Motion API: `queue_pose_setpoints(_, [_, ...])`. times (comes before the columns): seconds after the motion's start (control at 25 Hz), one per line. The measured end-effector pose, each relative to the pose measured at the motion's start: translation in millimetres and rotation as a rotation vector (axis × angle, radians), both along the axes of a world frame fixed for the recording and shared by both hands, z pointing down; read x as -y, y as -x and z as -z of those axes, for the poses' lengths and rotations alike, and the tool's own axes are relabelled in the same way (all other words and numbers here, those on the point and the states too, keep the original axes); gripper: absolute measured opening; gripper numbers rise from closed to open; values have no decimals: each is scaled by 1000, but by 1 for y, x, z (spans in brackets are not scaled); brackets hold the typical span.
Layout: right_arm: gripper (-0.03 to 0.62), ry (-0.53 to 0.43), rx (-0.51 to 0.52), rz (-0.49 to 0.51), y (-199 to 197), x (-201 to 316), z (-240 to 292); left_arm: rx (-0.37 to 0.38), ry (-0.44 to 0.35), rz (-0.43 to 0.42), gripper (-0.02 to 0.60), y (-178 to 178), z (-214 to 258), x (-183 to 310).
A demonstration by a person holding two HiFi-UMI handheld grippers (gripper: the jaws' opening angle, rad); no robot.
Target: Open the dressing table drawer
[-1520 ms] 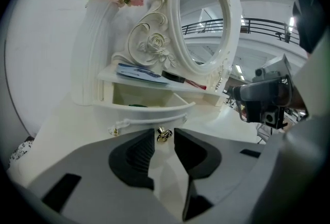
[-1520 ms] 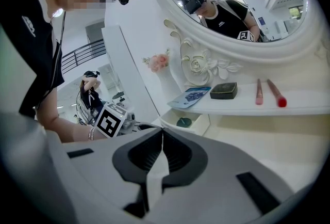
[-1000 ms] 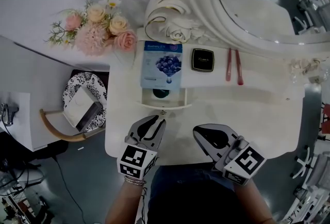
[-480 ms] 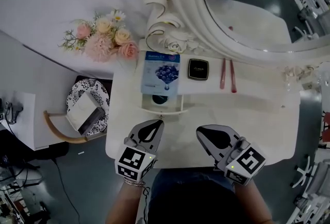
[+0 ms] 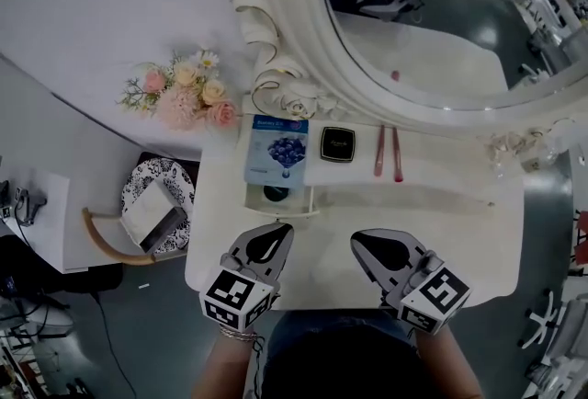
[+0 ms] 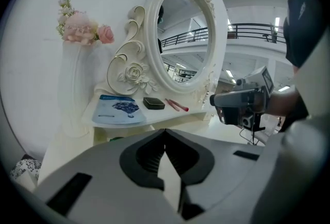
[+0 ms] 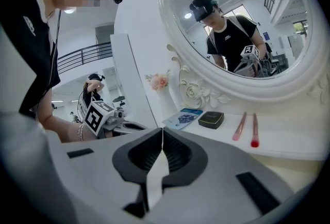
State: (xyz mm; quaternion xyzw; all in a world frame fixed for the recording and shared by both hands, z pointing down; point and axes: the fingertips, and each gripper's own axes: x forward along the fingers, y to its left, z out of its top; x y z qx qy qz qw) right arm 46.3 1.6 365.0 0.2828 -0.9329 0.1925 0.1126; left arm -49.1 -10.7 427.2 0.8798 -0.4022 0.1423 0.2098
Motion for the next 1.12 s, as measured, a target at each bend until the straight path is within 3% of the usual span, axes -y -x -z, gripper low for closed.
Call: queue_pose_setpoints(1.12, [20,-164,18,-110,-68,17,61,-36,-131,-103,17,-46,74,3])
